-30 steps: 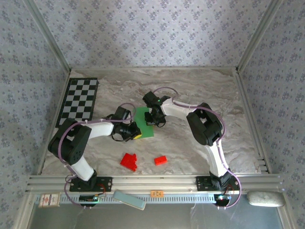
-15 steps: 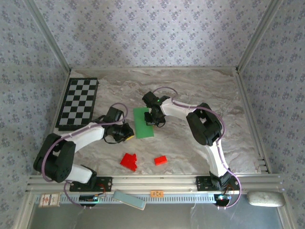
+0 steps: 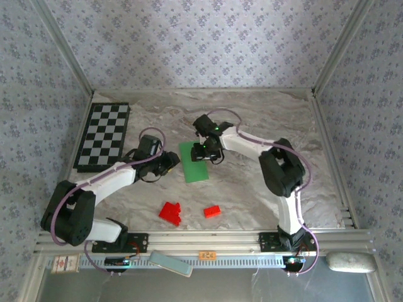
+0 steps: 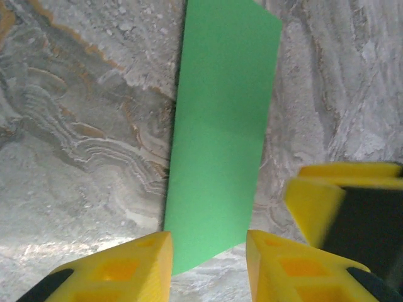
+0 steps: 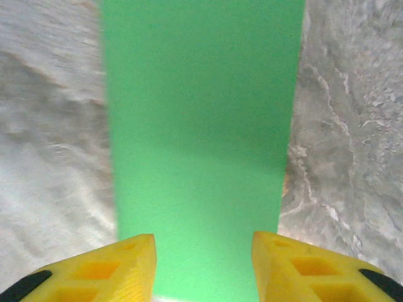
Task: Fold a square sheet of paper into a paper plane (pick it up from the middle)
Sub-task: First fold the square sheet of paper in half at the center of the table, then rotate the square sheet of paper at the center of the table.
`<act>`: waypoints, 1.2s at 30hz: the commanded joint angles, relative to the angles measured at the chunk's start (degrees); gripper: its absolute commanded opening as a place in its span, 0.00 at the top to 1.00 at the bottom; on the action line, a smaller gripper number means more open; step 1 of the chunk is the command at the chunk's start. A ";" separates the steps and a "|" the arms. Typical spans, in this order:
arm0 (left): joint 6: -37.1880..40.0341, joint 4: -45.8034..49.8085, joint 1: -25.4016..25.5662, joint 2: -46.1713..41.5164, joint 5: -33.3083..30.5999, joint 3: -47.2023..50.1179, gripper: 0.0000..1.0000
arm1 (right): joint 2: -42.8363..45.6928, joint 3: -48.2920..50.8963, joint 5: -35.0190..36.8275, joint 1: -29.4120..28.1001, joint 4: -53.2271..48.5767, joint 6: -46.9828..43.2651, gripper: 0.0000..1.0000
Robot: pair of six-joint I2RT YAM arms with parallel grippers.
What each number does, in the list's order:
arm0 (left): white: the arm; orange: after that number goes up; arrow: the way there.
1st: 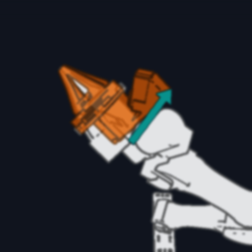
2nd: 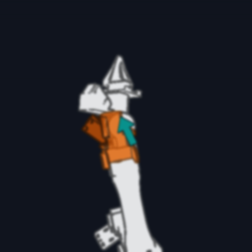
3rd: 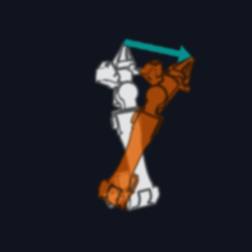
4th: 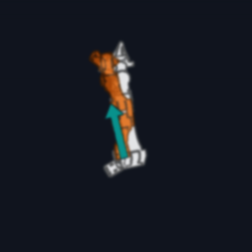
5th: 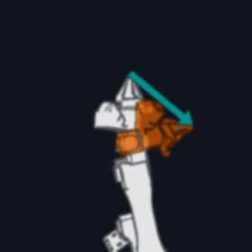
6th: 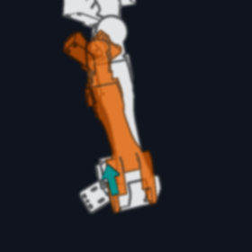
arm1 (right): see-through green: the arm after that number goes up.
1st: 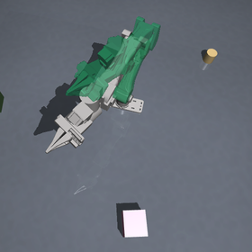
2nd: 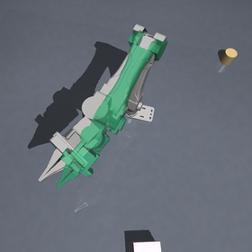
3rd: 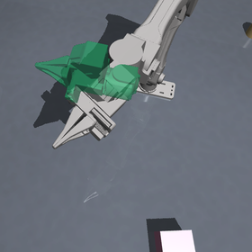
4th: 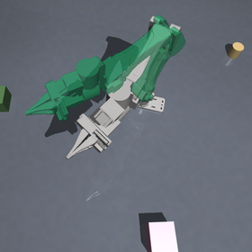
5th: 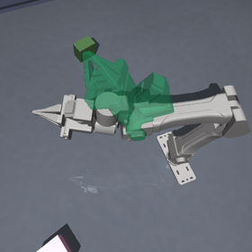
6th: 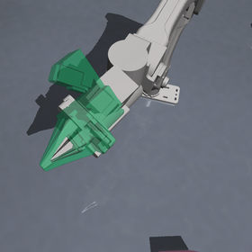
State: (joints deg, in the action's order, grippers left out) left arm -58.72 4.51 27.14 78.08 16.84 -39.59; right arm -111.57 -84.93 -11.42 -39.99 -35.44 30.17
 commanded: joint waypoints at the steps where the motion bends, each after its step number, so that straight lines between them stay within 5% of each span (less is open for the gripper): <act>1: -1.16 -3.50 0.75 0.09 -0.01 -0.65 0.65 | 7.52 5.95 -0.83 1.27 6.12 3.08 0.50; 13: 0.52 -2.73 1.85 14.25 -0.44 -10.03 0.69 | 18.66 25.60 -3.30 7.59 19.55 6.87 0.34; 36: 2.30 0.58 2.97 25.72 0.28 -16.49 0.73 | 16.77 27.07 -5.72 9.23 20.37 6.51 0.33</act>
State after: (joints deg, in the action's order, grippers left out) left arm -58.13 2.83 29.41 102.37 17.26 -54.46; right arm -94.96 -58.74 -16.14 -30.76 -15.46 36.62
